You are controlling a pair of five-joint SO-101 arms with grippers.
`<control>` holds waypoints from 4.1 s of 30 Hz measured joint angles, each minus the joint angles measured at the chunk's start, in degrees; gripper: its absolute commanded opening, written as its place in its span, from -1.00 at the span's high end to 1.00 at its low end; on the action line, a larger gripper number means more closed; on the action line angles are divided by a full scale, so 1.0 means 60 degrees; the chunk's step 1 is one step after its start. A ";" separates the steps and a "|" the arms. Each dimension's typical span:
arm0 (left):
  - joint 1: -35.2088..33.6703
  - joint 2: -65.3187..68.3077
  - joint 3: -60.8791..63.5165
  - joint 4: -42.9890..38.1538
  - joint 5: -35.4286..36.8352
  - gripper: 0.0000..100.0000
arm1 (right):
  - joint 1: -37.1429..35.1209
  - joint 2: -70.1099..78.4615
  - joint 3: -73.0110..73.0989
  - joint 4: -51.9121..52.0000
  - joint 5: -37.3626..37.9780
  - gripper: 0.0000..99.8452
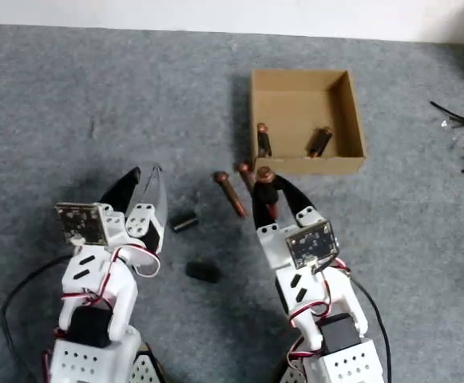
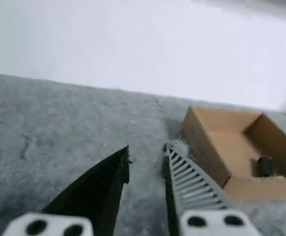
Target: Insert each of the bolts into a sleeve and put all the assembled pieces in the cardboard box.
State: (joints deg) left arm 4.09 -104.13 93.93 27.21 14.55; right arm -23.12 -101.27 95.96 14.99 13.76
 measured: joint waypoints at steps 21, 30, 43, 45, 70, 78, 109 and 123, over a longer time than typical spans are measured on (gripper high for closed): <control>-0.0073 0.0000 0.0352 0.1846 -0.1978 0.78 | 0.1055 0.0000 0.0000 0.0674 0.0000 0.99; -0.0059 0.0000 0.0352 0.2462 -0.2418 0.96 | 0.1524 0.0000 0.0000 0.1055 0.0000 0.99; -0.0088 0.0000 0.0352 0.2505 -0.2418 0.99 | 0.1509 0.0000 -0.0015 0.1055 -0.0352 0.99; -0.0088 0.0000 0.0352 0.2505 -0.2418 0.99 | 0.1509 0.0117 -0.0073 0.1055 -0.0352 0.99; -0.0088 0.0000 0.0352 0.2505 -0.2418 0.98 | 0.2110 1.7040 -1.0388 -0.1949 -0.3209 0.99; -0.0088 0.0000 0.0352 0.2505 -0.2418 0.98 | 0.3004 1.9238 -1.1956 -0.1963 -0.4645 0.99; -0.0088 0.0000 0.0352 0.2505 -0.2418 0.98 | 0.2535 1.8227 -1.0960 -0.2081 -0.3473 0.59; -0.0747 0.0000 0.0352 0.2505 -0.2432 0.99 | 0.0059 1.2864 -0.6007 -0.2081 -0.3414 0.59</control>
State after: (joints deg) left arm -0.40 -104.13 96.04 42.24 -0.04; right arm -22.77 -24.09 59.91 2.51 -6.73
